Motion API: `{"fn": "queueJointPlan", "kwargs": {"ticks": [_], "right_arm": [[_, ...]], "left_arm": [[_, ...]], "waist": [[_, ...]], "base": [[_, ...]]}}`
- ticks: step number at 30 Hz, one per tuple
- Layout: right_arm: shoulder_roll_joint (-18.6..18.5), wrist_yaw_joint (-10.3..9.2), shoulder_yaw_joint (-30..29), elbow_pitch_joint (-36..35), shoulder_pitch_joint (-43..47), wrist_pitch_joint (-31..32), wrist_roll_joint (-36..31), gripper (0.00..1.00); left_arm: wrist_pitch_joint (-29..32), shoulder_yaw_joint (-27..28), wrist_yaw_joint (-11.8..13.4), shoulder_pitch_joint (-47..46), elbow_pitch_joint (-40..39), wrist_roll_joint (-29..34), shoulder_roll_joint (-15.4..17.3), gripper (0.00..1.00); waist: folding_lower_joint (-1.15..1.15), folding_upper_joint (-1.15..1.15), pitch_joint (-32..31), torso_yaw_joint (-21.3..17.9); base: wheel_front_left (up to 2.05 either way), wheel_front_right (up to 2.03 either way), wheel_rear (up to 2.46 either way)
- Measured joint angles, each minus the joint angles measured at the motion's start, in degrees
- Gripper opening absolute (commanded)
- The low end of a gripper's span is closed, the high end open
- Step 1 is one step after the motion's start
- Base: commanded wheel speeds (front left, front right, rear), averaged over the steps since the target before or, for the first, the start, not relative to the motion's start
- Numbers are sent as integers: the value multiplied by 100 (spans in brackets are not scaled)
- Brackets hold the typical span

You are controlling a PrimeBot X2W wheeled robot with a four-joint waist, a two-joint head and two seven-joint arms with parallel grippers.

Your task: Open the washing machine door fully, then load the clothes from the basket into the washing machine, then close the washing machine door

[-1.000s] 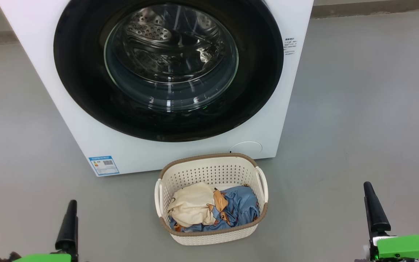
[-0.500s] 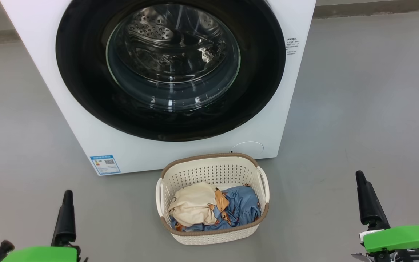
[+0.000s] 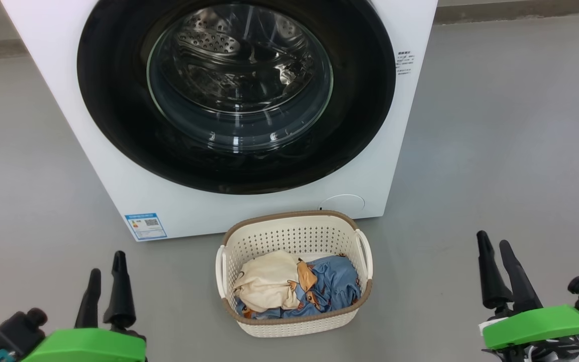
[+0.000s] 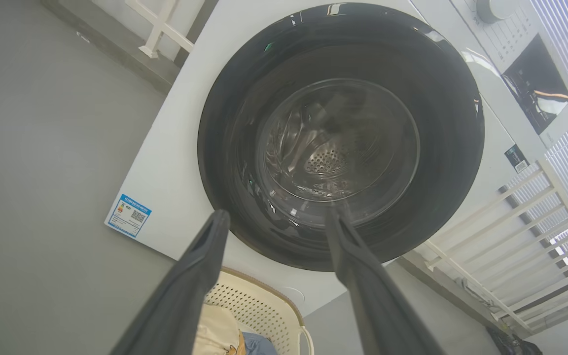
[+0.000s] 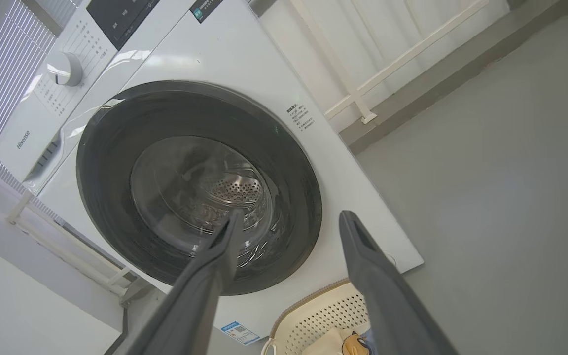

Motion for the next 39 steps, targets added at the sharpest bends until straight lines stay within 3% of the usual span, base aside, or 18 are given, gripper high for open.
{"fn": "queueJointPlan", "kwargs": {"ticks": [8, 22, 32, 39], "right_arm": [[-4, 0, 48, -29, -4, -135, -943, 100], [-16, 0, 60, 37, -4, -386, -2349, 100], [-19, 1, 53, 268, -43, -491, -3012, 100], [-23, 1, 43, 378, -87, -544, -3561, 100]], "left_arm": [[-133, -255, 298, 1, -19, 1103, 19, 100], [-385, -439, 659, 1, 252, 2313, 40, 100], [-509, -571, 653, 2, 686, 2651, 70, 100], [-654, -656, 653, -1, 869, 3249, 83, 100]], "waist": [[0, 0, 10, 9], [0, 0, -6, 62], [0, 0, -24, 73], [0, 0, -40, 75]], "base": [[0, 0, 0], [0, 0, 0], [0, 0, 0], [0, 0, 0]]}}
